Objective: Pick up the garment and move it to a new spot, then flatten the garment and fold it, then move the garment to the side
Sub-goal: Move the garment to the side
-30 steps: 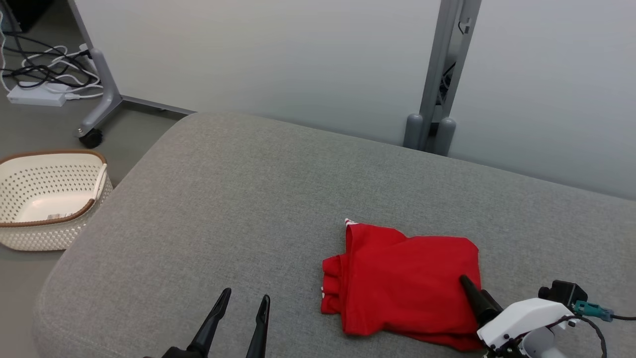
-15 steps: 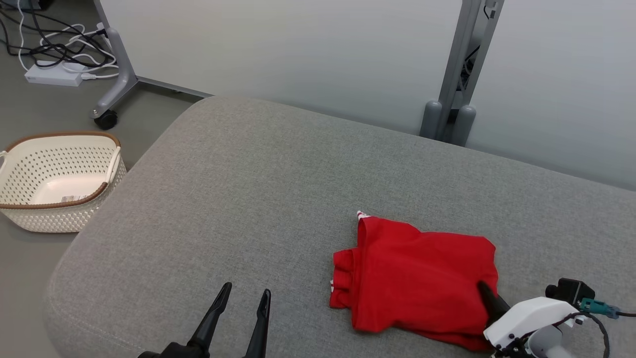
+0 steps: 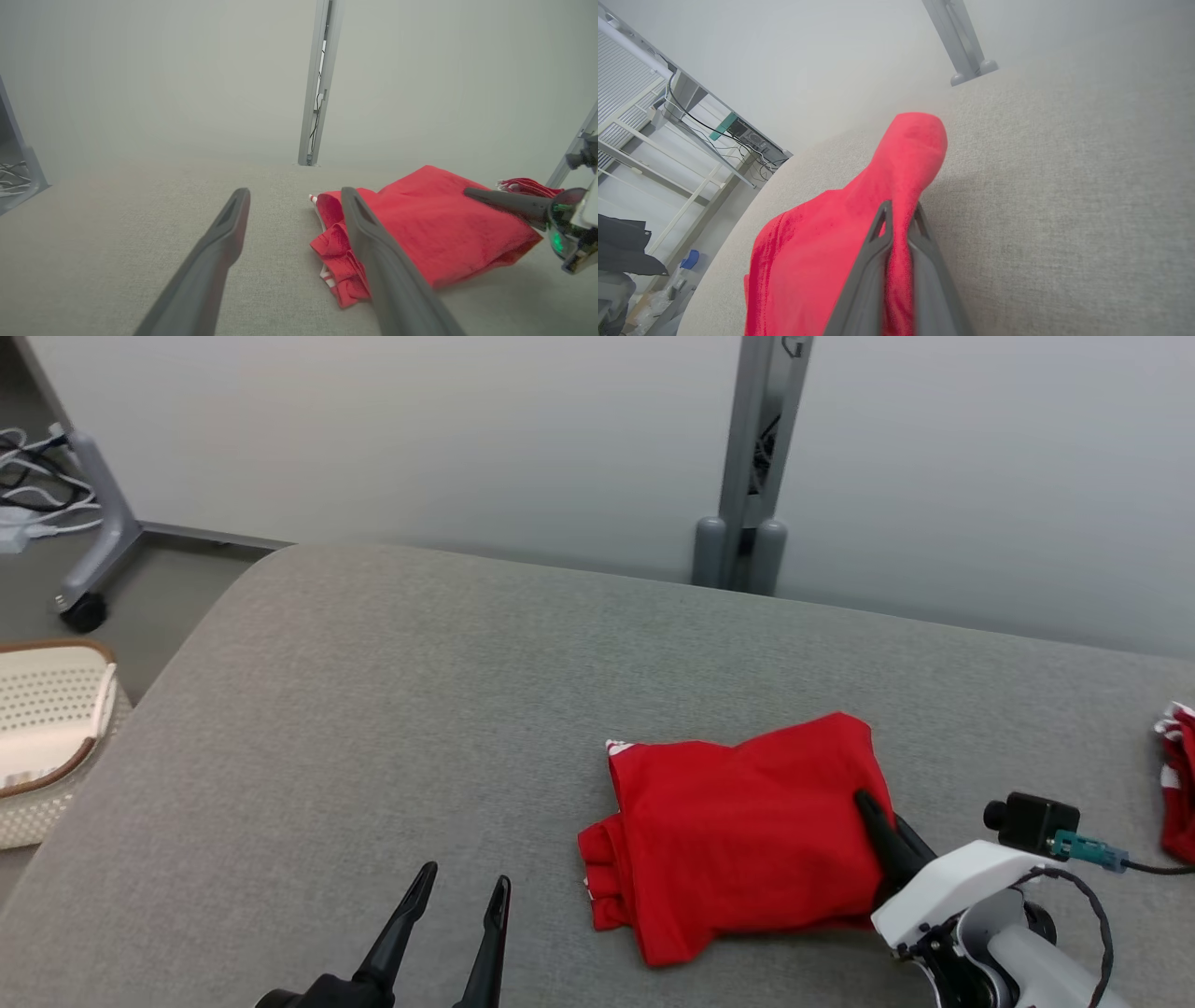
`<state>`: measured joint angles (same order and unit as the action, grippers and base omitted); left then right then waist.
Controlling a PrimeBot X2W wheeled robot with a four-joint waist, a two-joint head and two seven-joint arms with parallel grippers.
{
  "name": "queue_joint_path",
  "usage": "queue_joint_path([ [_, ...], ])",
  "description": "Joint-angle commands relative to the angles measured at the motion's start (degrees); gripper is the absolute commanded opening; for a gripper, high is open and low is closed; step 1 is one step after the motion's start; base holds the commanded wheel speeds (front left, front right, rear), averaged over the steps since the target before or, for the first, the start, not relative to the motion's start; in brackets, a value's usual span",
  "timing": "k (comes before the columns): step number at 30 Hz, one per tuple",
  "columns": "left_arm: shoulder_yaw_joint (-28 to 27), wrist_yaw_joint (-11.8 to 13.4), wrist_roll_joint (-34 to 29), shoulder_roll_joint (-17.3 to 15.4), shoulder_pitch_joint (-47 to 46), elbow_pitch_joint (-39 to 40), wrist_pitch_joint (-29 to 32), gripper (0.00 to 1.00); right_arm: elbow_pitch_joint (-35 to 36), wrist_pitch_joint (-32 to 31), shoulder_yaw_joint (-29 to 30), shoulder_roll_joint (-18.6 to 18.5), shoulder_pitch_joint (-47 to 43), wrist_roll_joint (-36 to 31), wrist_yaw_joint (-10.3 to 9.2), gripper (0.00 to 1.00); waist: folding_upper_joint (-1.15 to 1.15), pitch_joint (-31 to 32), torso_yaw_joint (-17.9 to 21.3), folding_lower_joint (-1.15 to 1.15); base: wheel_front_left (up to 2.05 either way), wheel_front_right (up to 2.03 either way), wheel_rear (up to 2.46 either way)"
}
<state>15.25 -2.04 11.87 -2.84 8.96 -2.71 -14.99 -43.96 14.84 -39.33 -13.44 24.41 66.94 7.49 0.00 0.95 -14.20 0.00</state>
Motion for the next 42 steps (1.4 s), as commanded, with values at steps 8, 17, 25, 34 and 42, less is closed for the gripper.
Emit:
queue_joint_path([
  [8, -0.37, -0.12, 0.44, -0.17, -1.73, -0.58, -0.20, 1.00, 5.84, 0.49, -0.23, -0.72, -0.42, -8.29, -0.01, 0.00, 0.00, -0.27, 10.83, 0.00, 0.00, 0.00, 0.00],
  [17, -0.11, 0.13, 0.66, -0.18, -2.31, -1.02, -0.20, 1.00, 9.26, 0.47, -0.96, -0.84, -2.67, -11.68, -0.01, 0.00, 0.00, -0.40, 20.28, 0.00, 0.00, 0.00, 0.00],
  [25, -0.41, 0.40, 0.87, -0.19, -3.28, -0.85, -0.20, 1.00, 8.94, 0.45, -2.83, -1.42, -1.94, -16.36, -0.01, 0.00, 0.00, -1.40, 26.70, 0.00, 0.00, 0.00, 0.00],
  [34, -0.02, 0.12, -0.83, -0.19, -5.21, 0.85, -0.20, 1.00, 6.49, 0.47, -5.75, -2.49, 5.95, -22.95, -0.01, 0.00, 0.00, -4.97, 29.11, 0.00, 0.00, 0.00, 0.00],
  [42, -0.24, -1.04, -2.18, -0.62, -10.15, 3.27, -0.20, 1.00, 6.81, 0.47, 0.23, -4.52, 14.16, -27.48, -0.01, 0.00, 0.00, -12.27, 27.64, 0.00, 0.00, 0.00, 0.00],
])
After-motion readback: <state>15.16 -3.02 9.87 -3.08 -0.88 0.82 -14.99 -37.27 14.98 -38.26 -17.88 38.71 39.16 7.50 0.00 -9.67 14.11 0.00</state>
